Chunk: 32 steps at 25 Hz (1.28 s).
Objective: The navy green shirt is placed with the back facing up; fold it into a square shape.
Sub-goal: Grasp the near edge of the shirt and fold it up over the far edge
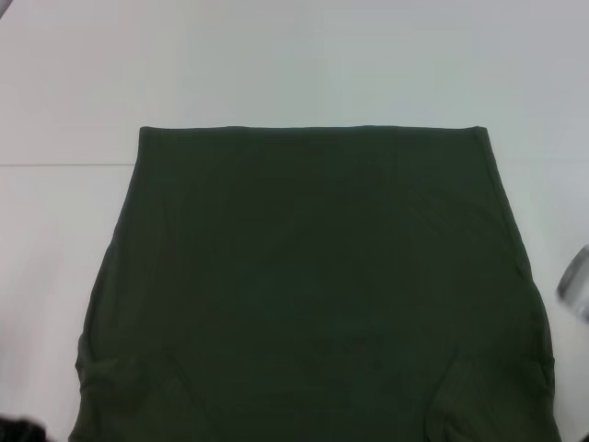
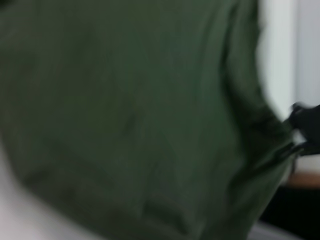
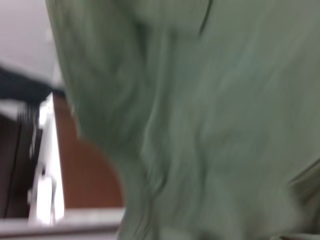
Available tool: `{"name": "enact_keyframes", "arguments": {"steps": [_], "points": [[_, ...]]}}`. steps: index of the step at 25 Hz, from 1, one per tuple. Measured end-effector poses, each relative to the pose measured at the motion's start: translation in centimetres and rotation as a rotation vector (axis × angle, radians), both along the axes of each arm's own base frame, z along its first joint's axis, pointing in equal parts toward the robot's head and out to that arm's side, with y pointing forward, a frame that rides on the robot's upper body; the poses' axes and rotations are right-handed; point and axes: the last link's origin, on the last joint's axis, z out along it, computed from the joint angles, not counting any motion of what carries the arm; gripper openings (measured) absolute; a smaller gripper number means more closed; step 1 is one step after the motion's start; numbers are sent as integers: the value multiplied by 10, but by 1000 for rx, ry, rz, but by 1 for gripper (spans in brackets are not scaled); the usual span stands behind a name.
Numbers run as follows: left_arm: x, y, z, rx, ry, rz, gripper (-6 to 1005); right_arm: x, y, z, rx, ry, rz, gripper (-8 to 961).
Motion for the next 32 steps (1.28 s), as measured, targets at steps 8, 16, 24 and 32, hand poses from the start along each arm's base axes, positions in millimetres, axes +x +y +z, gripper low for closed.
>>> {"name": "enact_keyframes", "arguments": {"steps": [8, 16, 24, 32], "points": [[4, 30, 20, 382, -203, 59, 4, 8, 26, 39, 343, 184, -75, 67], [-11, 40, 24, 653, -300, 176, 4, 26, 35, 58, 604, 297, -164, 67], [-24, 41, 21, 822, -346, 262, 4, 53, 39, 72, 858, 355, -279, 67], [-29, 48, 0, 905, -321, 296, 5, 68, 49, 63, 1003, 333, -348, 67]]}}
